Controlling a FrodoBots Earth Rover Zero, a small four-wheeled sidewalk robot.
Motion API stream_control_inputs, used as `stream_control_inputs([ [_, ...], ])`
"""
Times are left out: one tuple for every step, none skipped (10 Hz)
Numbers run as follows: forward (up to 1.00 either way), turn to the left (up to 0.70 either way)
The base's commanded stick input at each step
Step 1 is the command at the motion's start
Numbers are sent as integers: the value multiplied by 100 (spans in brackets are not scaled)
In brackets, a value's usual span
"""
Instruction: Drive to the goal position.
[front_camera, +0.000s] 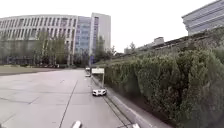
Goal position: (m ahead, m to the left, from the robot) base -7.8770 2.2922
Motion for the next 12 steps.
stream_control_inputs([
  [3, 0],
  [4, 0],
  [2, 0],
  [0, 0],
  [0, 0],
  [4, 0],
  [4, 0],
  [4, 0],
  [4, 0],
  [0, 0],
  [4, 0],
  [4, 0],
])
